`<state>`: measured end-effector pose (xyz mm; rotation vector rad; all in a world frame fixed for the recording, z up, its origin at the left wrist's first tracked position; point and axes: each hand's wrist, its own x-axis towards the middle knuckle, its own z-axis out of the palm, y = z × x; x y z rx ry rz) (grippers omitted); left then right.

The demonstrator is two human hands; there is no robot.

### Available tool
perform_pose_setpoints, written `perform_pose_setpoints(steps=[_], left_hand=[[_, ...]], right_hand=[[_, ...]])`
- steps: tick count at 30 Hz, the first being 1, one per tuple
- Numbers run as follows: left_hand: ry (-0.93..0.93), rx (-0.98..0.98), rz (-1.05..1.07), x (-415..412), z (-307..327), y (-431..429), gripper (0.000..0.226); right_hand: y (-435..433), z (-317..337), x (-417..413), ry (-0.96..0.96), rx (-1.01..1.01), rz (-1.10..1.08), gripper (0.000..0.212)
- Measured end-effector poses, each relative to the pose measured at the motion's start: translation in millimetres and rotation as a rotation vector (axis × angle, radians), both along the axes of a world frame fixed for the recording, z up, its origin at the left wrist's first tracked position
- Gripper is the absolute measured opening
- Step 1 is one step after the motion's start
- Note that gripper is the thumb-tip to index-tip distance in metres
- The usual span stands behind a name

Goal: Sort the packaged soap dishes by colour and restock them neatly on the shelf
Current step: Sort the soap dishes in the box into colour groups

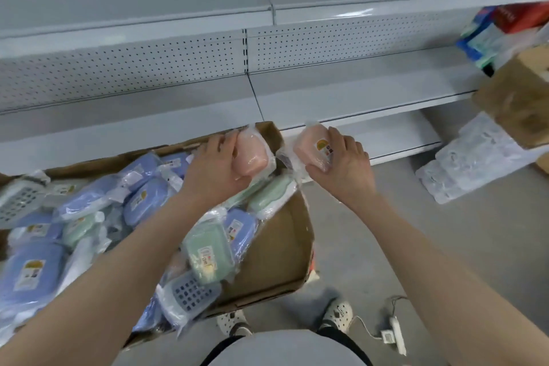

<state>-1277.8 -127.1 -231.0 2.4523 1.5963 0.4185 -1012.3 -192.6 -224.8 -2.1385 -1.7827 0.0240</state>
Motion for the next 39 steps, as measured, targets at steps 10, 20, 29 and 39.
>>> perform_pose_setpoints(steps=[10,20,29,39], left_hand=[[0.092,0.045,-0.23,257.8,25.7,-26.1,0.09],[0.025,0.062,-0.462,491.5,33.6,-49.8,0.08],[-0.042,0.12,-0.563,660.3,28.8,-8.1,0.071],[-0.027,0.092,-0.613,866.7,43.7,95.3,0.079]], right_hand=[[-81.5,21.9,235.3,-0.001,0.067,-0.216,0.076],[-163.8,34.8,434.0,-0.041,0.055,-0.445,0.073],[-145.0,24.2,571.3,-0.024,0.061,-0.569,0.075],[-50.8,44.7,762.9,0.003,0.077,-0.657,0.076]])
